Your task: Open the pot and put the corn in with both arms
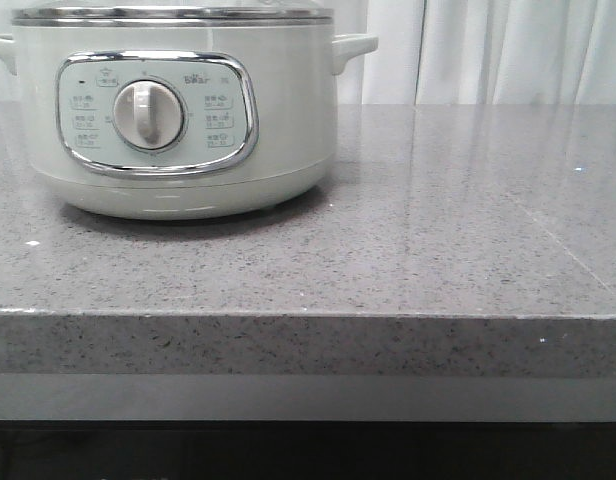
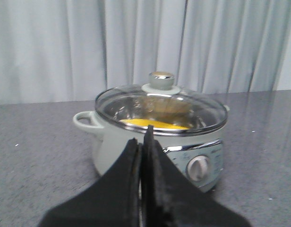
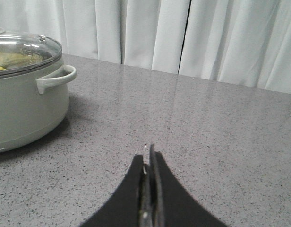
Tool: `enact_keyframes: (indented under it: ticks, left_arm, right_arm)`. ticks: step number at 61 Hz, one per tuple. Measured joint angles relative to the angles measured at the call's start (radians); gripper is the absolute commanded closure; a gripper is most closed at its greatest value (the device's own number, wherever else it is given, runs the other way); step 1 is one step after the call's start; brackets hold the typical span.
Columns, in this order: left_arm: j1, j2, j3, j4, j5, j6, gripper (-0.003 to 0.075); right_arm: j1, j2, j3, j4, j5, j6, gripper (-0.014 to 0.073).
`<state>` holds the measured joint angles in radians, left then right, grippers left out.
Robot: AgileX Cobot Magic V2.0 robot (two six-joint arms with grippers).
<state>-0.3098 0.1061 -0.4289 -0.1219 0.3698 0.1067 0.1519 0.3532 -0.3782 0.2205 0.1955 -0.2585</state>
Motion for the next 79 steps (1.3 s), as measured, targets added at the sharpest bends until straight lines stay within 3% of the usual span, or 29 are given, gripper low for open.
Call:
enact_keyframes:
  ticks: [15, 32, 46, 79]
  left_arm:
    - [0.194, -0.111, 0.200, 0.000, 0.000, 0.000, 0.0738]
    - [0.330, -0.111, 0.369, -0.011, -0.036, 0.000, 0.0738]
    - [0.341, -0.111, 0.437, -0.012, -0.125, 0.000, 0.0738]
    - [0.341, -0.111, 0.437, -0.012, -0.139, 0.000, 0.0738]
  right_arm:
    - [0.000, 0.000, 0.000, 0.000, 0.000, 0.000, 0.0655]
    - [0.000, -0.001, 0.000, 0.000, 0.000, 0.000, 0.0655]
    - [-0.001, -0.001, 0.000, 0.000, 0.000, 0.000, 0.0655]
    - [-0.001, -0.001, 0.000, 0.000, 0.000, 0.000, 0.0655]
